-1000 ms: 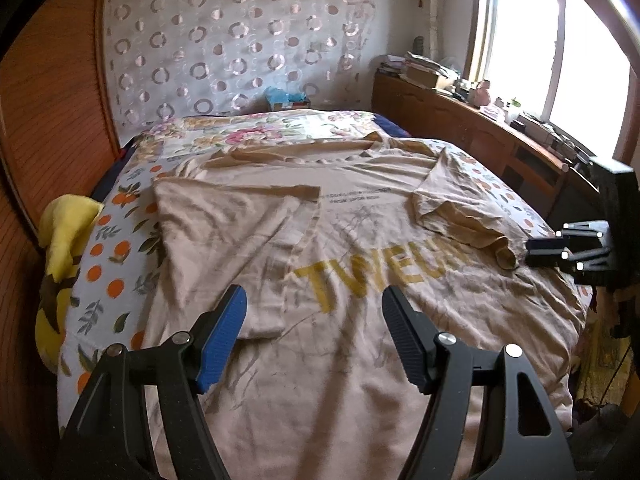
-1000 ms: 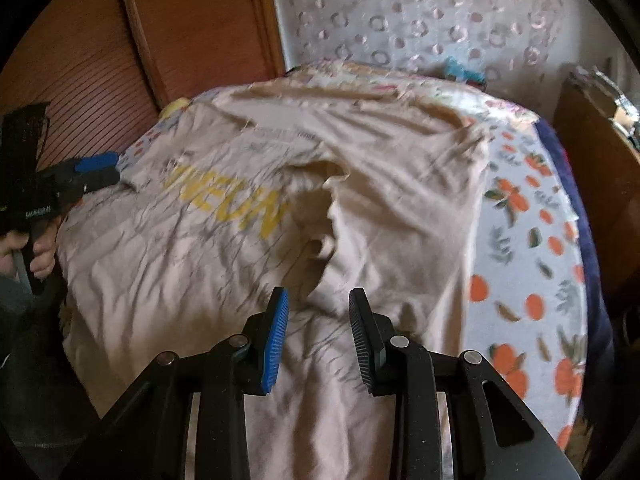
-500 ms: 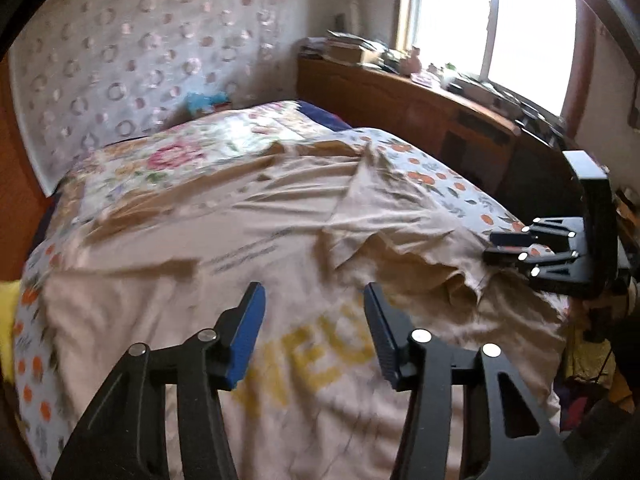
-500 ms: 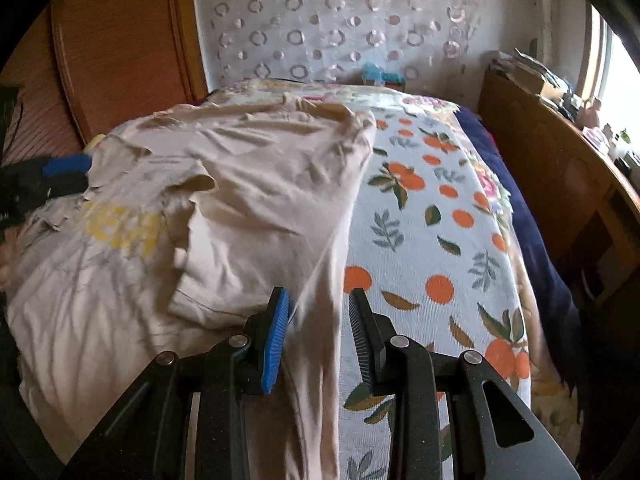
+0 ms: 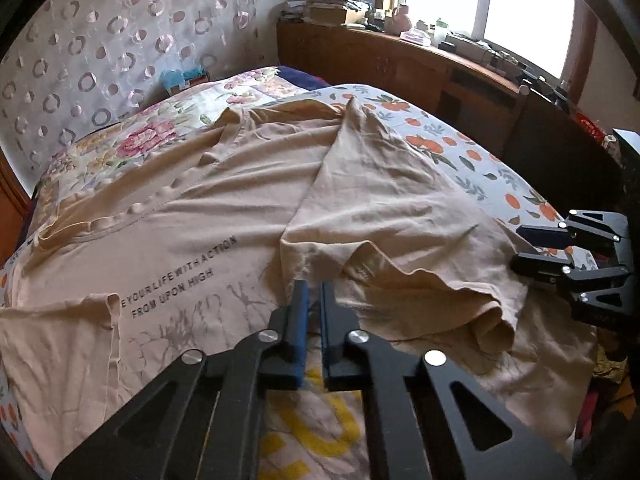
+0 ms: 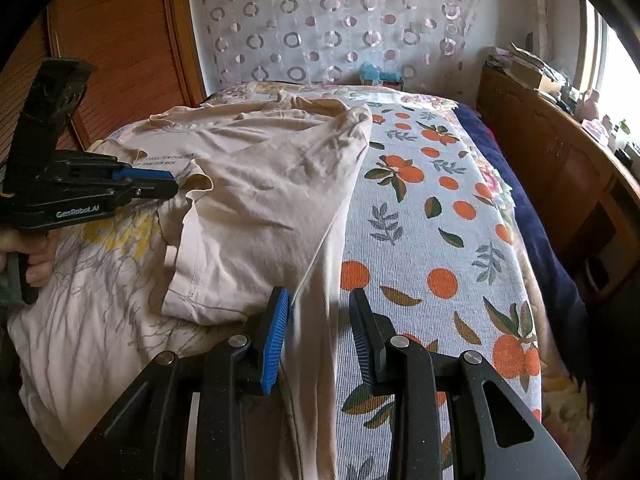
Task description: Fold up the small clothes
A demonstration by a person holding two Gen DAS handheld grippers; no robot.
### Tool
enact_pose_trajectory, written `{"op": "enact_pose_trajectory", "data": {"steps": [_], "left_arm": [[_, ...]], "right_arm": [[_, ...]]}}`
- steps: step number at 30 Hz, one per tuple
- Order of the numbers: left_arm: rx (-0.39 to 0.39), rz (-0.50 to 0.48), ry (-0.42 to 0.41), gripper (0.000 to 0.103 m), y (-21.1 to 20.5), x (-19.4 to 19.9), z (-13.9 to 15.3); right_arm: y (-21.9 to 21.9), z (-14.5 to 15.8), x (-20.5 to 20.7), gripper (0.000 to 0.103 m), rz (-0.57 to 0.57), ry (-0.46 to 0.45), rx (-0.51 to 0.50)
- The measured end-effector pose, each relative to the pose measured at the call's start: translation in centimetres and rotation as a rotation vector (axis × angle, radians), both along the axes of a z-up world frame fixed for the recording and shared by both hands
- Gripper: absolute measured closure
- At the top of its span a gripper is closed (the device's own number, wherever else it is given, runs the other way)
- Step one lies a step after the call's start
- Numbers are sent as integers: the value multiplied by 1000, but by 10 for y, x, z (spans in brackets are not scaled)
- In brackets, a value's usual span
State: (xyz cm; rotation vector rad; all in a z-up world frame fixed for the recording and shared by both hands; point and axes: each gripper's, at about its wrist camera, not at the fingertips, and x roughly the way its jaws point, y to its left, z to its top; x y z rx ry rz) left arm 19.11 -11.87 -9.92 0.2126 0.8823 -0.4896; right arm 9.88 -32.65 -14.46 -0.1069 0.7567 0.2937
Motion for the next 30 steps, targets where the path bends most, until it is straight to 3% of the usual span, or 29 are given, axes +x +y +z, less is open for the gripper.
{"op": "enact_pose_trajectory", "data": {"steps": [6,11,13,15,18,22,23,24,26,30], "left_arm": [[-39,84,-33,100,35,3,11],[-38,55,-7,99,27,3,9],[-45,8,13,92,16,2,6],[-24,-12,15,57,5,1,2],[7,-32,33,56,-9,4,-8],[42,33,0,57,-9,11,-9],[33,26,3,64,-8,13,-9],[20,7,6,83,-7,14,-9],[7,-2,21,98,-3,16,-8],[-40,34,-11,98,19,12,4]], "right_arm": [[0,0,0,71,2,-2,-2],[0,0,1,71,2,-2,-2],[0,0,0,71,3,-3,-3],[-1,0,1,71,5,-4,-4],[-1,0,1,71,7,-4,-3],[-1,0,1,71,8,-5,-4],[-1,0,2,71,9,-5,-5],[-1,0,2,71,10,-6,-6],[-1,0,2,71,14,-7,-8],[0,0,1,71,18,-10,-16]]}}
